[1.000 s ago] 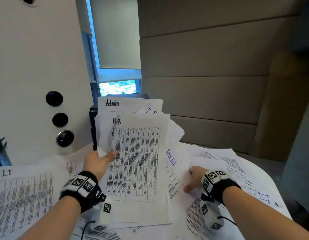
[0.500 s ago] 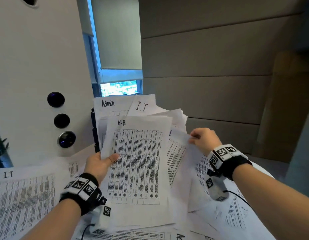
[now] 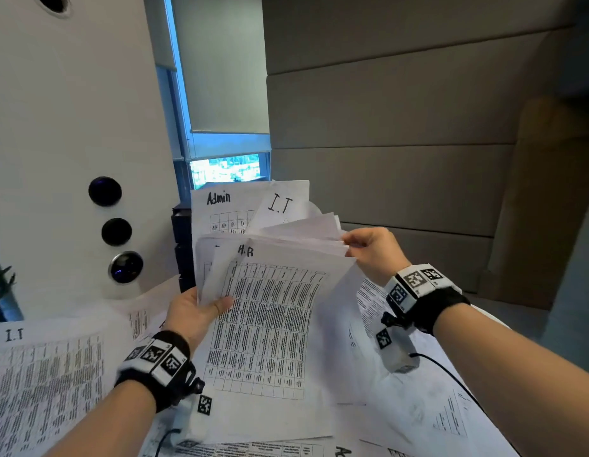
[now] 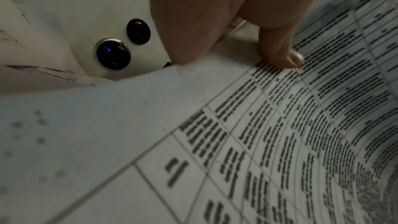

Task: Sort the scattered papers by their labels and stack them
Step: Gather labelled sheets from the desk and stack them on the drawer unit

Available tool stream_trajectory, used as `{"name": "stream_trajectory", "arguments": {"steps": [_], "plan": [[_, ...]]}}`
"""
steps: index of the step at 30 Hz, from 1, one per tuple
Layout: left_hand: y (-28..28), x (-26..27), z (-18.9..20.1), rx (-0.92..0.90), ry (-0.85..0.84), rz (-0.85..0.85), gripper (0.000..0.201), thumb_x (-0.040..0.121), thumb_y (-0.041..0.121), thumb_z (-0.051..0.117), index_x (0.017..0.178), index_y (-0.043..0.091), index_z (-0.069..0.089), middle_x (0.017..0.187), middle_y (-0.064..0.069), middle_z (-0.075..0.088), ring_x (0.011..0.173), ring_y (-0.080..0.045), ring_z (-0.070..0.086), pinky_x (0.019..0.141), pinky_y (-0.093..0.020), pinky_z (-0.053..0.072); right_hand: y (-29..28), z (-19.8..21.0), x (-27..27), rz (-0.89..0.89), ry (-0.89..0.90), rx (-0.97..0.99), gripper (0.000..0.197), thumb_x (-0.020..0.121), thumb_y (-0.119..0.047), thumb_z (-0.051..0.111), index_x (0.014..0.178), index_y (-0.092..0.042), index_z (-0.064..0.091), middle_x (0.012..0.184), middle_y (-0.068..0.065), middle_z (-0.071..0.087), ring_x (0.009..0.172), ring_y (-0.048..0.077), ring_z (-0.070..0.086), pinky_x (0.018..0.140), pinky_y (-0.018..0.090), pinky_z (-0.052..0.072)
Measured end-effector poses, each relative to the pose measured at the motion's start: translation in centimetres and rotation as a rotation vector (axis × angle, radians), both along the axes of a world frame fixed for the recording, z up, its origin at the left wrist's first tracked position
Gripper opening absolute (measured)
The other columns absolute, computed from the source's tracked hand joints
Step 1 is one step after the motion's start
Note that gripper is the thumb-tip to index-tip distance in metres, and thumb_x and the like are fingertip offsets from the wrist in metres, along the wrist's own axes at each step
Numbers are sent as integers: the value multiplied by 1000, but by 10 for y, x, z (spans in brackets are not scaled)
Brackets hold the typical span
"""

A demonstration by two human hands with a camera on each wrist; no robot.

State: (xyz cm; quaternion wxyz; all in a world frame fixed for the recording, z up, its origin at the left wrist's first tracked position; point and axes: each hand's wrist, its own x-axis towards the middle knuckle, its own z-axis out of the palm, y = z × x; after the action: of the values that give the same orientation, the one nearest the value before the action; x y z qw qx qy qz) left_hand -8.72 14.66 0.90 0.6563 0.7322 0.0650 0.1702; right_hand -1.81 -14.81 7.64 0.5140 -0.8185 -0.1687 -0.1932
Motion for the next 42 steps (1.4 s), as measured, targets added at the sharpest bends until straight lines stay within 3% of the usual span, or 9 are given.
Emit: {"name": "stream_trajectory", "arguments": {"steps": [8,12,17,20,24,27,32,39,42], "plan": [[-4,-10,9,-9,-104,115,80,69,25,82,135,12,38,141,-10,44,130,-25,40,109,-47,30,25,16,-17,142,-35,343,18,81,8,67,76,-9,70,67,-9,71,62,3,62,63,22,55],[-3,-17,12,-94,-155,13,82,75,9,76,143,14,30,117,2,57,94,-6,54,101,-36,36,21,5,-15,39,-7,370,17,87,-7,65,100,-17,61,97,-3,63,87,10,58,84,28,50],[9,-20,17,-154,-163,-25,74,73,17,77,137,26,42,116,2,64,99,-10,59,106,-48,31,11,-9,-24,213,392,516,77,91,-39,60,150,-17,16,143,7,43,126,27,49,103,44,39],[9,-25,21,-164,-143,-73,63,67,30,81,124,27,55,115,-1,67,115,-20,57,110,-55,30,8,-24,-25,311,489,335,121,53,-73,75,147,-15,26,146,7,45,131,22,46,110,41,34],[8,-27,18,-177,-56,-59,60,69,38,79,118,14,54,121,-12,60,129,-24,42,113,-55,22,21,-33,-37,412,451,162,27,69,-18,81,83,-9,59,71,2,74,64,-5,67,63,9,51],[9,-29,27,-148,-101,-64,68,60,41,82,115,5,62,115,-11,68,118,-28,57,109,-55,33,28,-37,-35,291,309,353,55,70,5,78,117,-10,55,114,14,69,97,18,69,81,30,58],[12,-27,66,-125,-259,-21,13,79,16,73,91,12,68,84,1,76,82,-16,72,77,-34,54,29,-14,-40,308,98,587,71,60,-9,80,124,-8,50,112,9,69,101,20,67,87,33,56],[7,-35,56,67,-174,77,38,76,40,73,100,11,66,95,0,68,96,-24,62,92,-37,46,33,-20,-57,189,145,298,14,75,-10,80,76,-16,67,64,-11,69,61,0,66,64,20,50],[7,-45,79,-26,-359,71,26,74,35,75,88,14,70,76,3,70,73,-18,67,74,-30,50,38,-1,-62,96,-68,430,15,80,1,72,72,-11,66,71,1,66,62,4,59,61,27,48]]}}
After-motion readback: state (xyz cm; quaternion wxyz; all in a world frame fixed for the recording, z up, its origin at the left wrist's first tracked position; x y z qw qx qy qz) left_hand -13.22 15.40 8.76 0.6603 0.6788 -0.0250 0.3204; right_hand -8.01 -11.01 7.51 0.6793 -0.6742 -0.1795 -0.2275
